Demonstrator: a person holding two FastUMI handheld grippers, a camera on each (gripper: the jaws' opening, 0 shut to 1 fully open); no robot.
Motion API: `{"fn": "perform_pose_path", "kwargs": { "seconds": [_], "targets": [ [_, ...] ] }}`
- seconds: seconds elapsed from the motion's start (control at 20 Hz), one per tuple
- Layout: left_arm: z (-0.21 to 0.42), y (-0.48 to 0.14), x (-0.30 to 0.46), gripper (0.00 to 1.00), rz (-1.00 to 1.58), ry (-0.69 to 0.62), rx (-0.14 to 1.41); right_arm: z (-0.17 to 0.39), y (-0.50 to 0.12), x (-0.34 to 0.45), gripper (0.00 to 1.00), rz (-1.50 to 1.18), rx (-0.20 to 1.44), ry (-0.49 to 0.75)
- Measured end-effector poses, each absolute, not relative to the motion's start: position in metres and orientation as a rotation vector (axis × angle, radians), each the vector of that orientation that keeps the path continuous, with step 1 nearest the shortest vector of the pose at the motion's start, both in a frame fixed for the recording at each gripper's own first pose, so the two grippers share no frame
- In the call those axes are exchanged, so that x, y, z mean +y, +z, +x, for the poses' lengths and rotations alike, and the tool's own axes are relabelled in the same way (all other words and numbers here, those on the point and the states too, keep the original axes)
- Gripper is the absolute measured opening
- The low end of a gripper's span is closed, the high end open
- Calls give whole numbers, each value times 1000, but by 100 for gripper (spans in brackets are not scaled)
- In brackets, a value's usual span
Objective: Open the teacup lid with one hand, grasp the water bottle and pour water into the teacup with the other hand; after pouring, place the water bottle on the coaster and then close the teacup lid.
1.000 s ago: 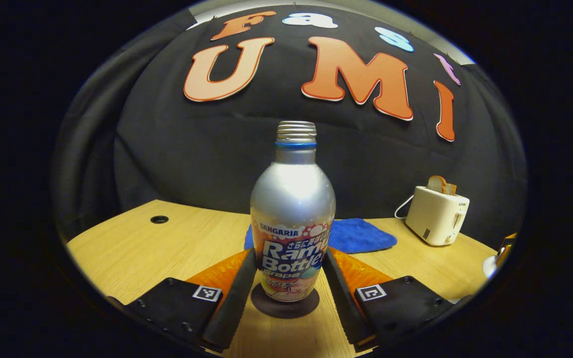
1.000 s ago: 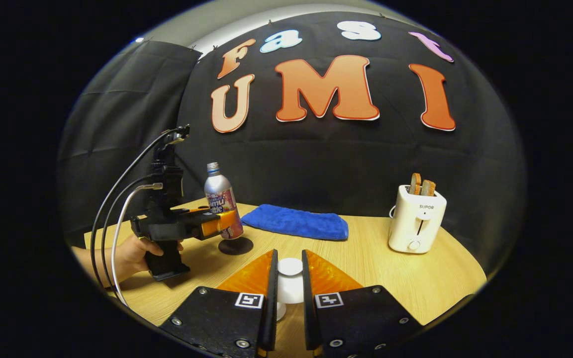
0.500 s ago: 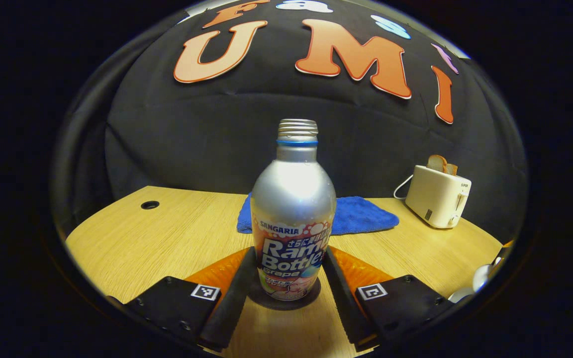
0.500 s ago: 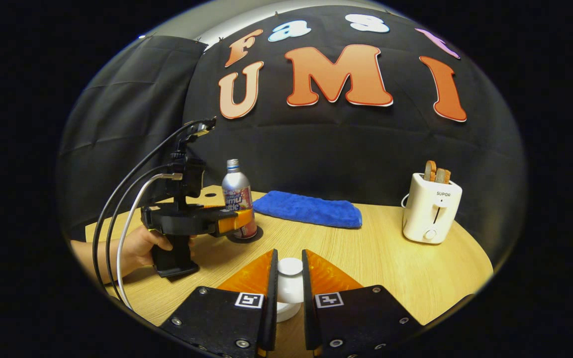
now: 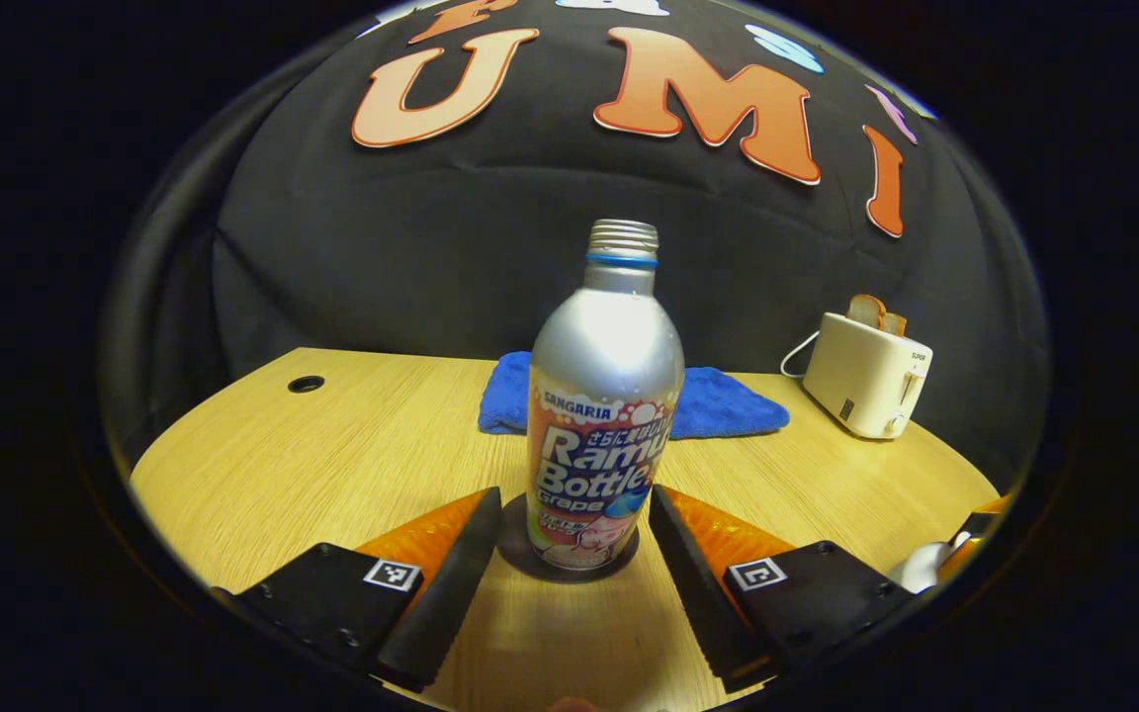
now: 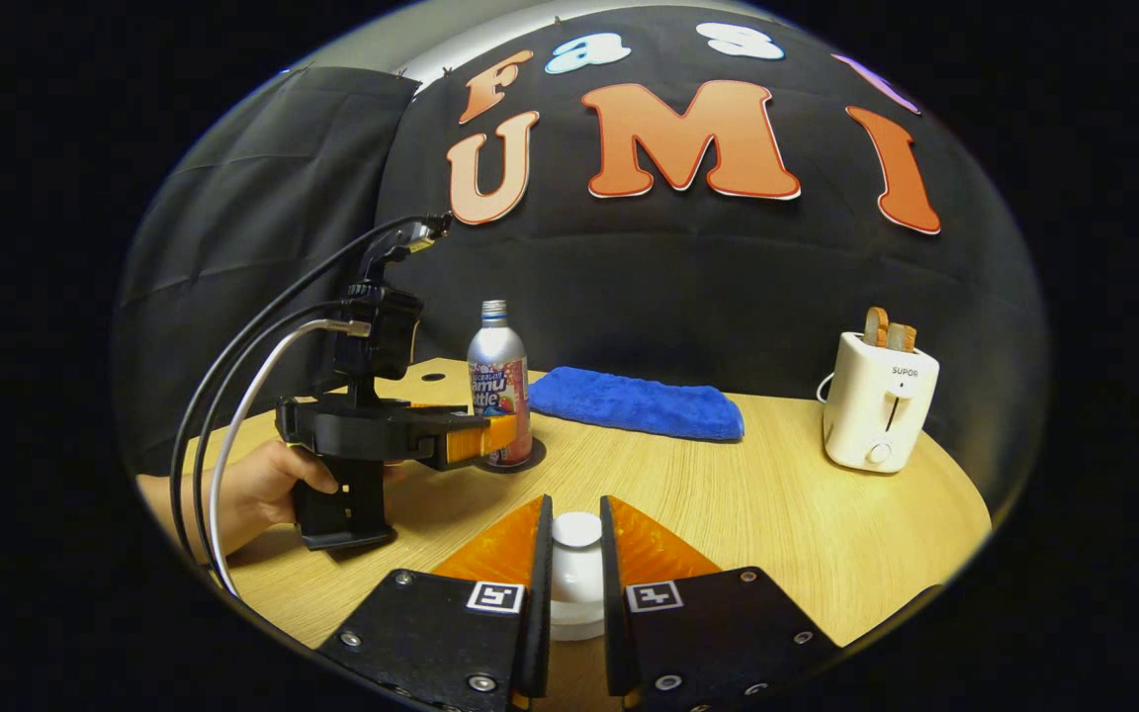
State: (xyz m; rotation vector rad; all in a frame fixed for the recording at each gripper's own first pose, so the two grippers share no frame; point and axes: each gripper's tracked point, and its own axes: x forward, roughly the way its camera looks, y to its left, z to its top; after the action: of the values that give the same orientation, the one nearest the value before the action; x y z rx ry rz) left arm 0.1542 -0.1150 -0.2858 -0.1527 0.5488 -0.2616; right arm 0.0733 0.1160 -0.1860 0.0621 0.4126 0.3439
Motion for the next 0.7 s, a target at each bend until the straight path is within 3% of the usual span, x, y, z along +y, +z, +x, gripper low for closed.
{"fn": "perform_pose_path", "kwargs": {
  "seconds": [0.25, 0.3, 0.5, 0.65, 0.7],
  "targets": [
    [137, -274, -110, 98, -123, -298, 523, 71, -196, 120, 23, 62, 433, 346],
    [134, -271, -108, 94, -126, -300, 518, 71, -195, 120, 23, 57, 428, 345],
    [120, -256, -106, 97, -129, -307, 494, 70, -203, 117, 23, 29, 431, 328],
    [109, -241, -107, 94, -124, -317, 469, 69, -202, 117, 28, 31, 429, 325],
    [105, -236, -107, 98, -120, -320, 459, 68, -201, 116, 29, 27, 429, 322]
  ]
}}
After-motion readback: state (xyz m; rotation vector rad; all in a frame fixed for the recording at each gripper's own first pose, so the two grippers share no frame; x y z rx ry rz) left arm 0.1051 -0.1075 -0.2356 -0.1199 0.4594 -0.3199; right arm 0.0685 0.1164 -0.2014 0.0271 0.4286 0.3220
